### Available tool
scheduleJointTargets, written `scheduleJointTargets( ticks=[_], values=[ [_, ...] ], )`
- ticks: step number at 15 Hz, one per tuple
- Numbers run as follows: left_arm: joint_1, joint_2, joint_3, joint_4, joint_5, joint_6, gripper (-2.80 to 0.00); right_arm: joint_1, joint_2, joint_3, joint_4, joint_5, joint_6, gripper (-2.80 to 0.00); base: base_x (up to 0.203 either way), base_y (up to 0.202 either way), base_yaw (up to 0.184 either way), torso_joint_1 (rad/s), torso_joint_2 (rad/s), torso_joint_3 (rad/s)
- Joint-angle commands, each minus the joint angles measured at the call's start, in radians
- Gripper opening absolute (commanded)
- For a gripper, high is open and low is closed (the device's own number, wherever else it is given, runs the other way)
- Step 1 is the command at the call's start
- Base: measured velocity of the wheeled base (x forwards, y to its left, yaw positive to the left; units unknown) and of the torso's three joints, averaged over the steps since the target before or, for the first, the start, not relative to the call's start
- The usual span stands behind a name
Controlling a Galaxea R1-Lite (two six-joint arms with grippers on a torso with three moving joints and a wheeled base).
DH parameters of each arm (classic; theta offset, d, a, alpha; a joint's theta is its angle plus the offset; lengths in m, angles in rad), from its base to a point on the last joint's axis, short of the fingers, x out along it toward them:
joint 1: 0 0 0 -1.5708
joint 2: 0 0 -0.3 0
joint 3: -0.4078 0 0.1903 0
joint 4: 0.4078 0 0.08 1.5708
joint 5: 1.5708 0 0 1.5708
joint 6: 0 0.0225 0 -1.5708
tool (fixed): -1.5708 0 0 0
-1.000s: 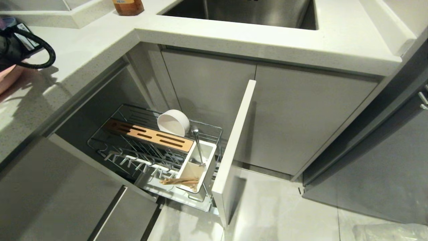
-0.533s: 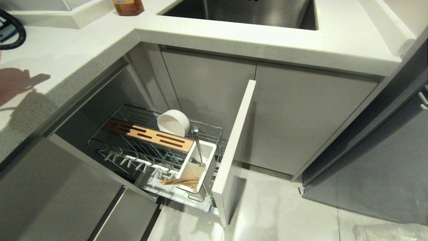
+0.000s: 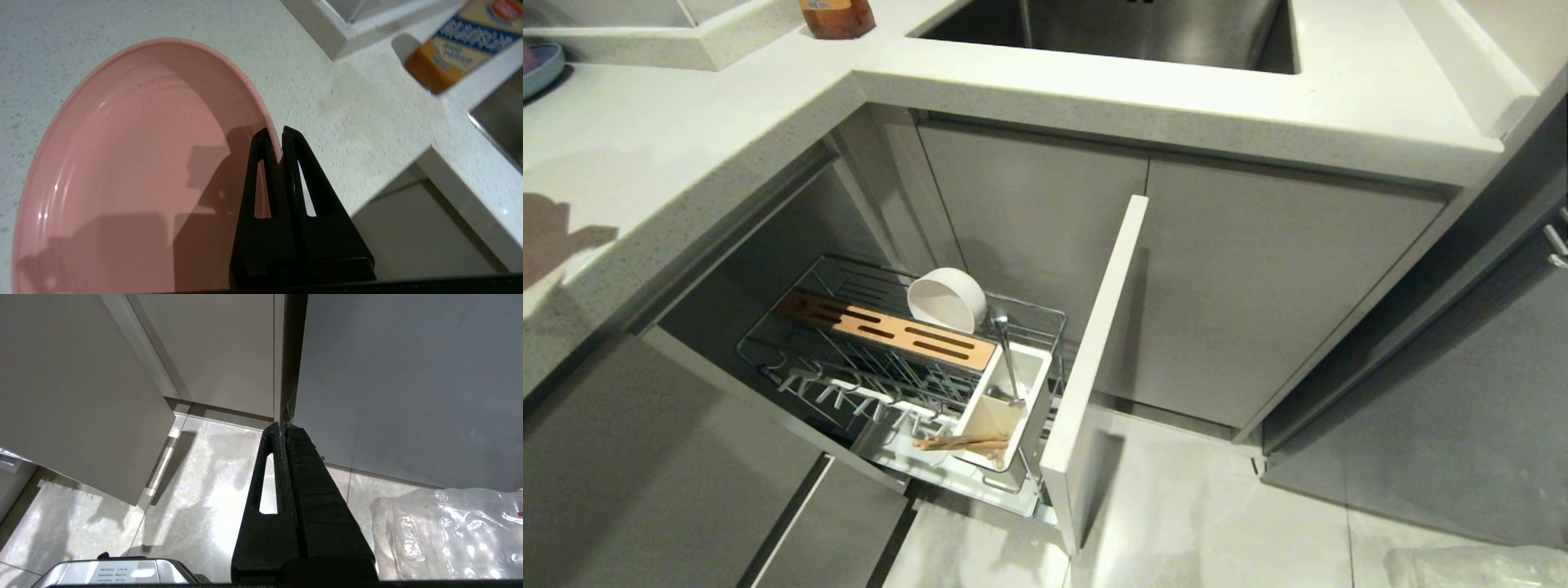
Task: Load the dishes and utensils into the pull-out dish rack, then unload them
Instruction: Pick up the plate and place it in the cupboard
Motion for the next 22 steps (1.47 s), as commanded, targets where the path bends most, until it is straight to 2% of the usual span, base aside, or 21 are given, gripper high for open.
scheduleJointTargets(
  ticks=[1, 6, 9, 11, 13, 15, 16, 17, 19, 22],
  values=[
    [-0.031, -0.044, -0.002, 0.010, 0.003, 0.008, -2.80, 0.001, 0.000, 0.003, 0.000, -0.001, 0.000, -2.80, 0.000, 0.000, 0.000, 0.000, 0.00, 0.000],
    [-0.160, -0.113, 0.000, -0.021, -0.004, 0.016, -2.80, -0.001, 0.000, 0.002, 0.000, 0.000, 0.000, -2.80, 0.000, 0.000, 0.000, 0.000, 0.00, 0.000],
    [-0.307, -0.148, 0.005, -0.027, -0.047, -0.023, -2.80, -0.001, 0.000, 0.002, -0.001, 0.000, 0.000, -2.80, 0.000, 0.000, 0.000, 0.000, 0.00, 0.000],
    [-0.419, -0.191, 0.038, -0.030, -0.123, -0.056, -2.80, -0.001, 0.000, 0.003, -0.001, 0.000, 0.000, -2.80, 0.000, 0.000, 0.000, 0.000, 0.00, 0.000],
    [-0.545, -0.255, 0.123, -0.037, -0.207, -0.060, -2.80, 0.000, 0.000, 0.003, -0.001, 0.000, 0.000, -2.80, 0.000, 0.000, 0.000, 0.000, 0.00, 0.000],
    [-0.643, -0.307, 0.191, -0.047, -0.325, -0.064, -2.80, 0.000, 0.000, 0.003, 0.000, 0.000, 0.000, -2.80, 0.000, 0.000, 0.000, 0.000, 0.00, 0.000],
    [-0.666, -0.316, 0.213, -0.057, -0.362, -0.073, -2.80, -0.001, 0.000, 0.002, 0.000, 0.000, 0.000, -2.80, 0.000, 0.000, 0.000, 0.000, 0.00, 0.000],
    [-0.691, -0.317, 0.227, -0.075, -0.371, -0.100, -2.80, -0.001, 0.000, 0.003, -0.001, 0.000, 0.000, -2.80, 0.000, 0.000, 0.000, 0.000, 0.00, 0.000],
    [-0.727, -0.304, 0.269, -0.124, -0.376, -0.142, -2.80, -0.001, 0.000, 0.003, 0.000, 0.000, 0.000, -2.80, 0.000, 0.000, 0.000, 0.000, 0.00, 0.000],
    [-0.734, -0.256, 0.329, -0.181, -0.372, -0.171, -2.80, -0.001, 0.000, 0.003, -0.001, -0.001, 0.000, -2.80, 0.000, 0.000, 0.000, 0.000, 0.00, 0.000]
  ],
)
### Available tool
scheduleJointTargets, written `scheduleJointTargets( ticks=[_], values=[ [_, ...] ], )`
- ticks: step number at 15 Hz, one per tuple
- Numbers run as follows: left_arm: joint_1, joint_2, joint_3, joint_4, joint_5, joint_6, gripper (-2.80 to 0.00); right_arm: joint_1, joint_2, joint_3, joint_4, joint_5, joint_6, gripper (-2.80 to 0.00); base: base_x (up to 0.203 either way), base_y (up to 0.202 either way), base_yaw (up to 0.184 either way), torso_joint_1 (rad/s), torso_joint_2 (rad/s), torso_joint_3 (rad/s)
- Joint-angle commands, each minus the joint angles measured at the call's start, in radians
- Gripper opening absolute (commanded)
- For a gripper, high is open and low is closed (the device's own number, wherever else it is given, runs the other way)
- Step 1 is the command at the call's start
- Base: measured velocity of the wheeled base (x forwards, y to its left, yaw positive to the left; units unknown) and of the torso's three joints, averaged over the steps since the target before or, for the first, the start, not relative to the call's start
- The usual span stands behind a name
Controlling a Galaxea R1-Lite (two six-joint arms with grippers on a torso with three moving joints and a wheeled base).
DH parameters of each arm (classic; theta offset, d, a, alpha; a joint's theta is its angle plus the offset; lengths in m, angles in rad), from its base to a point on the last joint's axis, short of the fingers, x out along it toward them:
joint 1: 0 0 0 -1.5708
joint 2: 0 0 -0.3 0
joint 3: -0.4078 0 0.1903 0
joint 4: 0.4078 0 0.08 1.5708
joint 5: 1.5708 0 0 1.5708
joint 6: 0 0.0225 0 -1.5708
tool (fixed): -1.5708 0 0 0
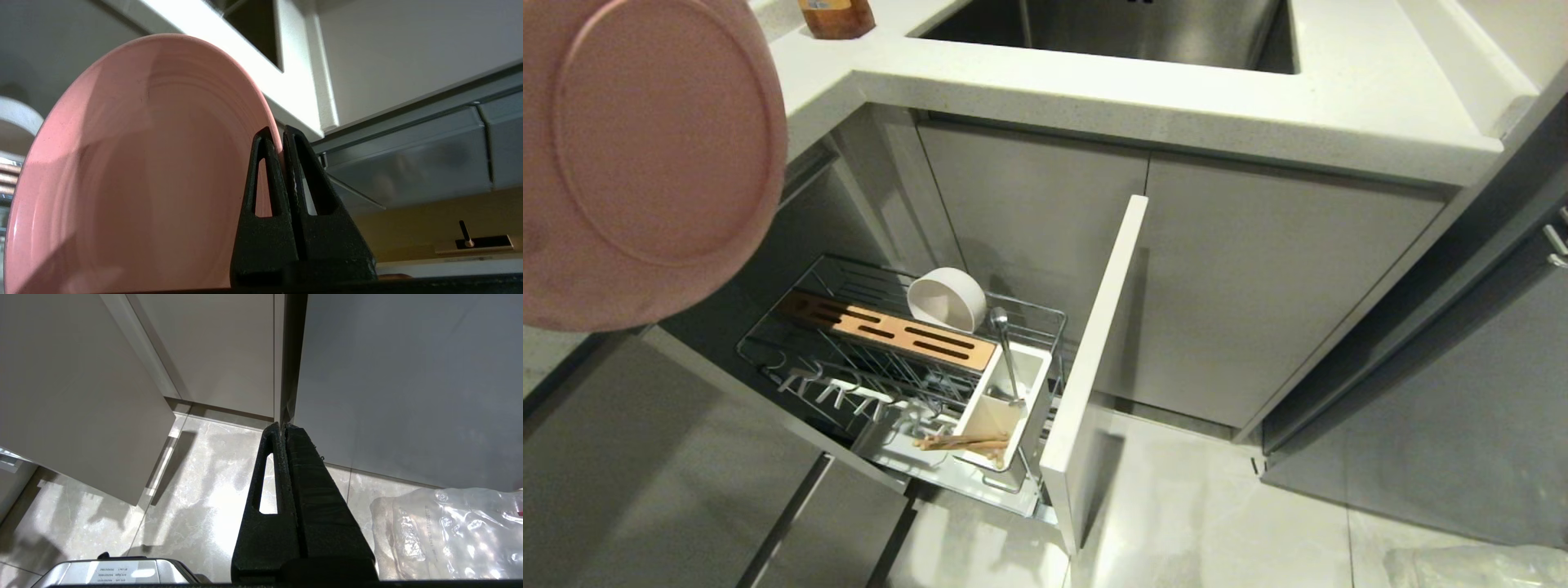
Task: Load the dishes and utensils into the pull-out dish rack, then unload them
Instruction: Pick up the plate and place it in the cupboard
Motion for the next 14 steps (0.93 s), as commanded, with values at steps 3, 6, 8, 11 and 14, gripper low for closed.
scheduleJointTargets(
  ticks=[3, 6, 8, 11, 14],
  values=[
    [-0.002, 0.102, 0.029, -0.061, 0.030, -0.136, -2.80, 0.001, 0.000, 0.002, -0.001, 0.000, 0.000, -2.80, 0.000, 0.000, 0.000, 0.000, 0.00, 0.000],
    [-0.003, 0.196, 0.045, -0.162, 0.187, -0.203, -2.80, 0.001, 0.000, 0.002, 0.000, 0.000, 0.000, -2.80, 0.000, 0.000, 0.000, 0.000, 0.00, 0.000],
    [-0.004, 0.253, 0.057, -0.219, 0.309, -0.235, -2.80, 0.000, 0.000, 0.002, 0.000, 0.000, 0.000, -2.80, 0.000, 0.000, 0.000, 0.000, 0.00, 0.000],
    [-0.002, 0.307, 0.062, -0.231, 0.394, -0.332, -2.80, 0.000, 0.000, 0.003, 0.001, 0.000, 0.000, -2.80, 0.000, 0.000, 0.000, 0.000, 0.00, 0.000],
    [-0.002, 0.339, 0.065, -0.235, 0.520, -0.366, -2.80, 0.000, 0.000, 0.003, 0.000, 0.000, 0.000, -2.80, 0.000, 0.000, 0.000, 0.000, 0.00, 0.000]
  ],
)
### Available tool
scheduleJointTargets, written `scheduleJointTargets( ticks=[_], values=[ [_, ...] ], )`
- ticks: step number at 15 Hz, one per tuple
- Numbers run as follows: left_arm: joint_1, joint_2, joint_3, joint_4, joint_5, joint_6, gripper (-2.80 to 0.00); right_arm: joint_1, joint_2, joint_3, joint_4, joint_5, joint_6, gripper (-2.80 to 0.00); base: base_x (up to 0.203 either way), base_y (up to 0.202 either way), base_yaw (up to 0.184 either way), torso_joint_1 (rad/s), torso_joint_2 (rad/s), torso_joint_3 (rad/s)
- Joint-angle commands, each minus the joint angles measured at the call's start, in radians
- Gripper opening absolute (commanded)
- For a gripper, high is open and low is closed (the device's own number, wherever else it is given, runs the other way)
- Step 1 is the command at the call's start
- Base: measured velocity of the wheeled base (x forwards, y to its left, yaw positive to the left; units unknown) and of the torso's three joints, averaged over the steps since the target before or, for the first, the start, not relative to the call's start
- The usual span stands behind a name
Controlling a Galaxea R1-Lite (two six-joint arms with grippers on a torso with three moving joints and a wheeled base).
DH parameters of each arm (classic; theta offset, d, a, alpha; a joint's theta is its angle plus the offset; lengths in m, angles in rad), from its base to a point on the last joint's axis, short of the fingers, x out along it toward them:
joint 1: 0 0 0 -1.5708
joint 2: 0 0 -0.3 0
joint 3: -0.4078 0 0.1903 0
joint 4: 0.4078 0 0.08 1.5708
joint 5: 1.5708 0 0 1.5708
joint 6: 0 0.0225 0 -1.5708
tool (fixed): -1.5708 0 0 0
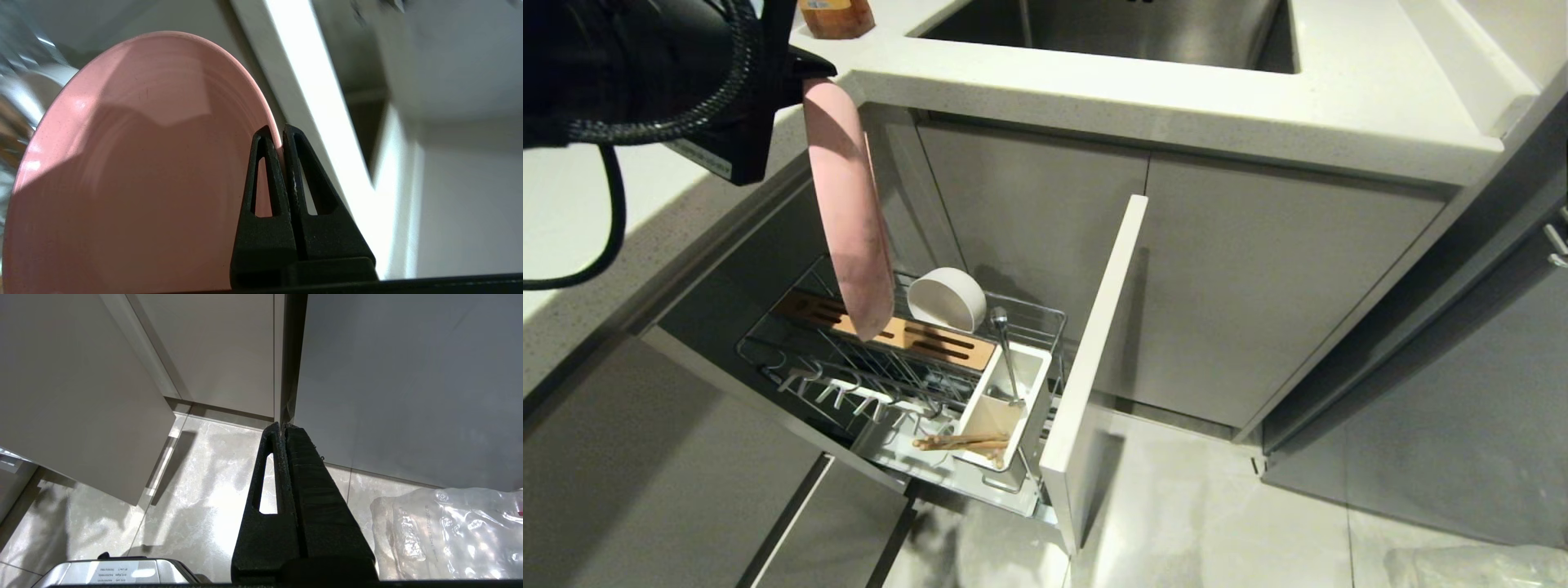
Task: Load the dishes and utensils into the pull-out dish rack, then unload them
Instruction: Pick up the plate and place it in the cupboard
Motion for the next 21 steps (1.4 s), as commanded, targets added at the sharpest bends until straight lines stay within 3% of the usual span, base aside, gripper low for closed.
scheduleJointTargets(
  ticks=[1, 3, 5, 8, 15, 21],
  values=[
    [-0.001, 0.036, 0.012, -0.001, 0.065, -0.009, -2.80, 0.002, 0.000, 0.003, -0.001, 0.000, 0.000, -2.80, 0.000, 0.000, 0.000, 0.000, 0.00, 0.000],
    [0.009, 0.045, 0.048, -0.042, 0.139, -0.019, -2.80, 0.000, 0.000, 0.002, 0.000, 0.000, 0.000, -2.80, 0.000, 0.000, 0.000, 0.000, 0.00, 0.000],
    [0.015, 0.048, 0.084, -0.084, 0.170, -0.055, -2.80, 0.001, 0.000, 0.002, 0.000, -0.001, 0.000, -2.80, 0.000, 0.000, 0.000, 0.000, 0.00, 0.000],
    [0.018, 0.079, 0.099, -0.085, 0.211, -0.159, -2.80, 0.000, 0.000, 0.003, 0.000, -0.001, 0.000, -2.80, 0.000, 0.000, 0.000, 0.000, 0.00, 0.000],
    [0.066, 0.140, 0.146, -0.087, 0.230, -0.307, -2.80, 0.001, 0.000, 0.002, -0.001, -0.001, 0.000, -2.80, 0.000, 0.000, 0.000, 0.000, 0.00, 0.000],
    [0.086, 0.197, 0.143, -0.089, 0.323, -0.398, -2.80, 0.001, 0.000, 0.003, 0.000, -0.001, 0.000, -2.80, 0.000, 0.000, 0.000, 0.000, 0.00, 0.000]
  ],
)
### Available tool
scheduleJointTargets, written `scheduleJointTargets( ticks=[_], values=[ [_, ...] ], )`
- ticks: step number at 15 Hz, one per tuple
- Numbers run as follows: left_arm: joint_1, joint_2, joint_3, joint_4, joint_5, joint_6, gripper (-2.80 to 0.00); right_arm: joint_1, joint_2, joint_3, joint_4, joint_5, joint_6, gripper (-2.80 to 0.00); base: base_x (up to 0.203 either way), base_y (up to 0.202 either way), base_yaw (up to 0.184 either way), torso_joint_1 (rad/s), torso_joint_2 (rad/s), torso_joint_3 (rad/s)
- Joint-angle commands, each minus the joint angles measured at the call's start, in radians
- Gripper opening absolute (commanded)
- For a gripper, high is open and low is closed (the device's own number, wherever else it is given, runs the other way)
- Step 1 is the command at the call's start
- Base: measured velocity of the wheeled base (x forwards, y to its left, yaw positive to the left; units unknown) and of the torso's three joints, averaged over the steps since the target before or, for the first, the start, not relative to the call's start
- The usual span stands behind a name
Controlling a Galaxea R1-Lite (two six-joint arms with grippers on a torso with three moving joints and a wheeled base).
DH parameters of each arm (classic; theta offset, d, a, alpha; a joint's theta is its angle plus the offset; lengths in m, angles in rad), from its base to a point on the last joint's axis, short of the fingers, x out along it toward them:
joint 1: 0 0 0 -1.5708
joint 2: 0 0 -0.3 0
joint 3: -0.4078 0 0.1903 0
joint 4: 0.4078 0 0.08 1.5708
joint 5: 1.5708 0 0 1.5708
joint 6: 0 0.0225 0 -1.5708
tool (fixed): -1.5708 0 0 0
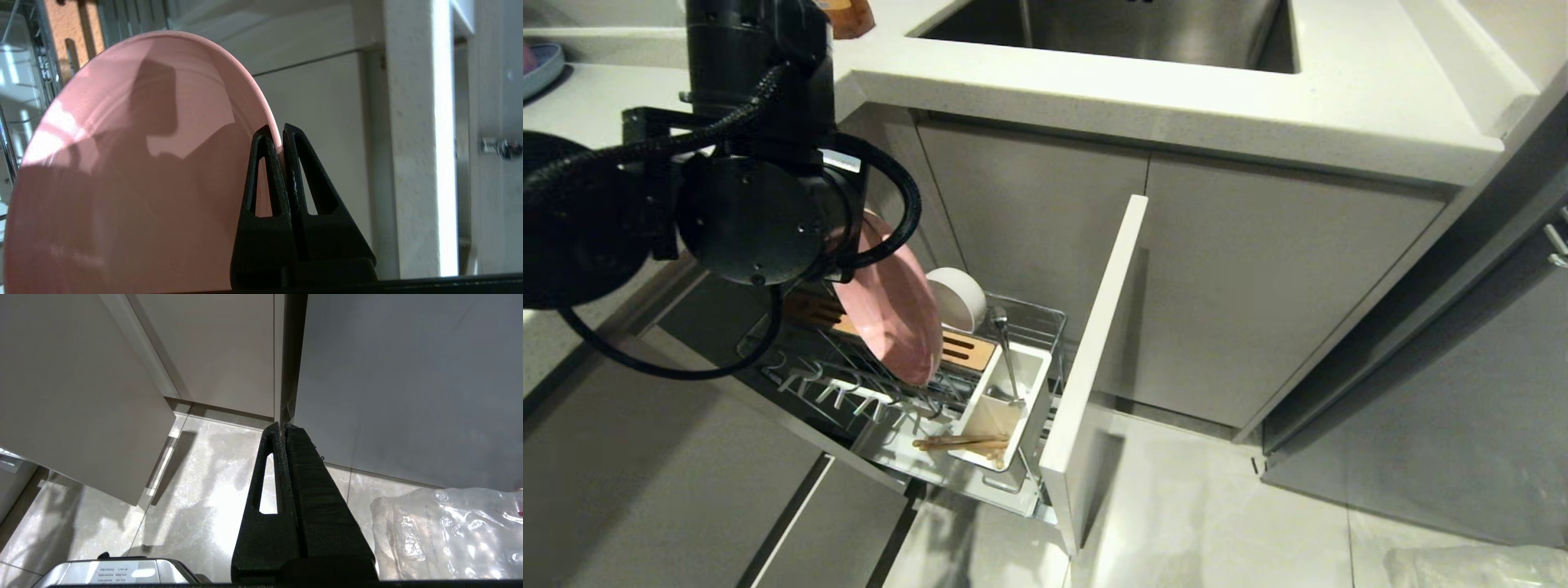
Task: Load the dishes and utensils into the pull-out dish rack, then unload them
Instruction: Pick up the plate and place it in the cupboard
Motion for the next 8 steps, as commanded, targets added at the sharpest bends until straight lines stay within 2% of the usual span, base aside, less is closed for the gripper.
scheduleJointTargets(
  ticks=[1, 5, 8],
  values=[
    [0.005, 0.025, -0.001, 0.001, 0.006, -0.017, -2.80, 0.000, 0.000, 0.003, 0.000, -0.001, 0.000, -2.80, 0.000, 0.000, 0.000, 0.000, 0.00, 0.000],
    [0.019, 0.057, -0.001, 0.001, 0.008, -0.050, -2.80, 0.001, 0.000, 0.003, 0.001, 0.000, 0.000, -2.80, 0.000, 0.000, 0.000, 0.000, 0.00, 0.000],
    [0.030, 0.072, -0.001, 0.001, 0.045, -0.052, -2.80, 0.001, 0.000, 0.003, 0.001, 0.000, 0.000, -2.80, 0.000, 0.000, 0.000, 0.000, 0.00, 0.000]
  ],
)
